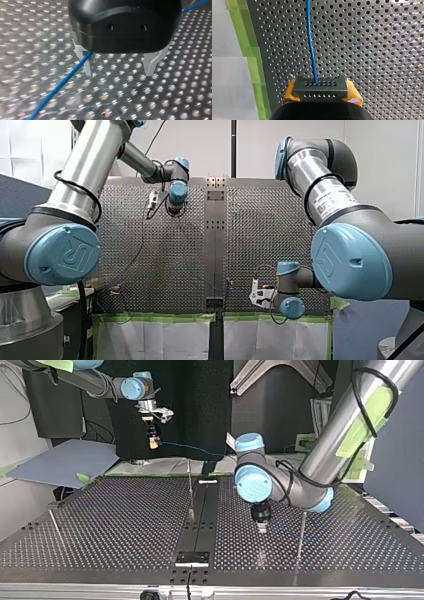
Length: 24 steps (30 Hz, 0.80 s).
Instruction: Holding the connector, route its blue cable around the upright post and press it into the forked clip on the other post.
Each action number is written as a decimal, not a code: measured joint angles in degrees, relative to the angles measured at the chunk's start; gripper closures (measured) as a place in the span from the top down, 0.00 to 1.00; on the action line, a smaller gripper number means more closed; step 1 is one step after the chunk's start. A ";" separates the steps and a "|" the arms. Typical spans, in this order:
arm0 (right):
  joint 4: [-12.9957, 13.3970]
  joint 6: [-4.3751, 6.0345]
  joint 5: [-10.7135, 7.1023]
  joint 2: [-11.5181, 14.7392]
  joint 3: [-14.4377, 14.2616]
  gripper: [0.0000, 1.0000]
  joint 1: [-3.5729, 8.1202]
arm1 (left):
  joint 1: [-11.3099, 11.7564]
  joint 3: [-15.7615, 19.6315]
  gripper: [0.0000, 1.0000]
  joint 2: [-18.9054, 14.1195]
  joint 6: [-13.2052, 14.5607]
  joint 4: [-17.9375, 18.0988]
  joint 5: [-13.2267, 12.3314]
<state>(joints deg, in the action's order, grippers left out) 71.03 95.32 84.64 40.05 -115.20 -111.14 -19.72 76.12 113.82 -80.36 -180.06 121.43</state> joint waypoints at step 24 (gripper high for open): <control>-0.27 -0.06 -0.05 0.00 0.00 0.00 0.00 | -2.67 4.13 1.00 6.60 1.09 2.86 1.51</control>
<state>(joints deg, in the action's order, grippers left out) 70.76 95.26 84.59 40.05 -115.20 -111.14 -22.38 80.24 120.42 -79.27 -177.20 122.94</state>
